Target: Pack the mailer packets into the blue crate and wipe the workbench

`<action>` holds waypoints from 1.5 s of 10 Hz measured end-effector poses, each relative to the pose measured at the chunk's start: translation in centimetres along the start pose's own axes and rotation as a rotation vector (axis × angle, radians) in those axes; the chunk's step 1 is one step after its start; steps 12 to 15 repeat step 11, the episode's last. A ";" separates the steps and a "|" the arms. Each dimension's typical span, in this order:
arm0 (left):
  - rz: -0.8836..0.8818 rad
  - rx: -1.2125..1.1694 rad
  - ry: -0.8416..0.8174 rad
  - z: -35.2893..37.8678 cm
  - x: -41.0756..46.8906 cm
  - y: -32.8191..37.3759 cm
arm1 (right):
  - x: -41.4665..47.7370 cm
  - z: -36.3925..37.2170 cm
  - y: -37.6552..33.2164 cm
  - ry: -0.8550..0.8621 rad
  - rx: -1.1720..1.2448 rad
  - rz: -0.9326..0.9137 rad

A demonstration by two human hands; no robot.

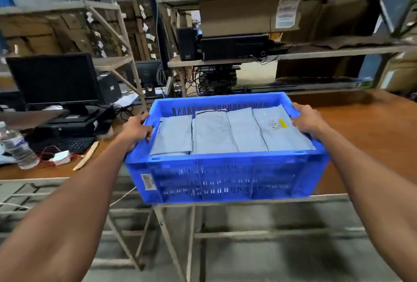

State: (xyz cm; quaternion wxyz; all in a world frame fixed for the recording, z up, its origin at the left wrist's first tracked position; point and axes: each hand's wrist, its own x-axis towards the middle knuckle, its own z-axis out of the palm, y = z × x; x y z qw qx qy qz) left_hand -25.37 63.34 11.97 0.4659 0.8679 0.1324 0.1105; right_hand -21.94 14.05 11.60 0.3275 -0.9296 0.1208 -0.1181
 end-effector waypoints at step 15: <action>0.309 0.445 0.100 6.4 11.6 2.3 | 8.3 7.2 -6.3 0.139 -0.409 -0.324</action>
